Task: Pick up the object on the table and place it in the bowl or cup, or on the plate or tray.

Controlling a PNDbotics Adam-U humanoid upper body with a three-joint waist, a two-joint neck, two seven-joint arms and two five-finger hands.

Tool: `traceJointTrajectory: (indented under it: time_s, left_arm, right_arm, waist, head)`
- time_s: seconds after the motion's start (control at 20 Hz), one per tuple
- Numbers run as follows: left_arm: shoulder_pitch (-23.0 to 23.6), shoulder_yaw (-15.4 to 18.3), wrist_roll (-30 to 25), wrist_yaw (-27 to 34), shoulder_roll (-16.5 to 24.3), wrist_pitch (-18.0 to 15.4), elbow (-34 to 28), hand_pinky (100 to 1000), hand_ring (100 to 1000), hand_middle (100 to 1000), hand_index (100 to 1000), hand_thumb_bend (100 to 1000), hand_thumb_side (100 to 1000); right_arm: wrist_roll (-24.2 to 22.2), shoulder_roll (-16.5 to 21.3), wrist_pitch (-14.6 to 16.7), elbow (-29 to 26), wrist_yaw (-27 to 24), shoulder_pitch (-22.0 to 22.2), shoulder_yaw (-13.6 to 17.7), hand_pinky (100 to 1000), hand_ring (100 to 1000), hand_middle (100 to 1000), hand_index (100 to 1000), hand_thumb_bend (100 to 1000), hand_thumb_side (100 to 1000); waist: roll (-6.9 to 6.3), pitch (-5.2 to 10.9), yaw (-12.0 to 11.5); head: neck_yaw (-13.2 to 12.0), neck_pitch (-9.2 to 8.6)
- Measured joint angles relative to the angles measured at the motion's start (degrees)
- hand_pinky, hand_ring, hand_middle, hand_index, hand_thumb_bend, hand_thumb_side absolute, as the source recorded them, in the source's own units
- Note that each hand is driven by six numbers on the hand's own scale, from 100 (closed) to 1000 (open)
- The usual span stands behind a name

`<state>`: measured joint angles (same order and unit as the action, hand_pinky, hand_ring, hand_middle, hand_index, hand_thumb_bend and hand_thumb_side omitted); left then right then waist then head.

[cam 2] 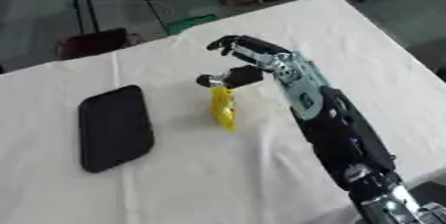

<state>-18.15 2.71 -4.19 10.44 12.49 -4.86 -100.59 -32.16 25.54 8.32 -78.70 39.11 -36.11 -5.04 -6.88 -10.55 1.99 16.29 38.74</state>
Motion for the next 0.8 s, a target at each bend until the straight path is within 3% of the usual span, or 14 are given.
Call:
traceJointTrajectory:
  time_s: [0.45,0.5,0.55,0.8]
  left_arm:
    - [-0.02,-0.01,-0.08,-0.13,0.0,0.05,0.0,681,838,892,870,369,1000]
    - [-0.03,-0.01,-0.08,-0.13,0.0,0.05,0.0,681,838,892,870,369,1000]
    - [-0.03,-0.01,-0.09,-0.14,0.0,0.05,0.0,681,838,892,870,369,1000]
    - [-0.03,-0.01,-0.09,-0.17,0.0,0.05,0.0,681,838,892,870,369,1000]
  right_arm:
    - [-4.82,1.0,2.97,-0.65,9.8,0.94,-2.15,927,917,922,956,608,691]
    - [-4.86,1.0,3.18,-0.63,10.77,1.06,-2.3,928,919,922,956,658,670]
    - [-4.84,0.98,3.43,-0.58,11.73,1.22,-2.45,928,919,922,956,612,693]
    - [-4.28,0.7,4.57,0.43,15.38,1.79,-3.12,923,916,922,955,613,694]
  waist:
    - [0.1,0.0,-0.05]
    - [0.11,0.0,-0.06]
    - [0.11,0.0,-0.07]
    - [0.11,0.0,-0.23]
  head:
    - [0.27,0.0]
    - [0.28,0.0]
    - [0.3,0.0]
    - [0.44,0.0]
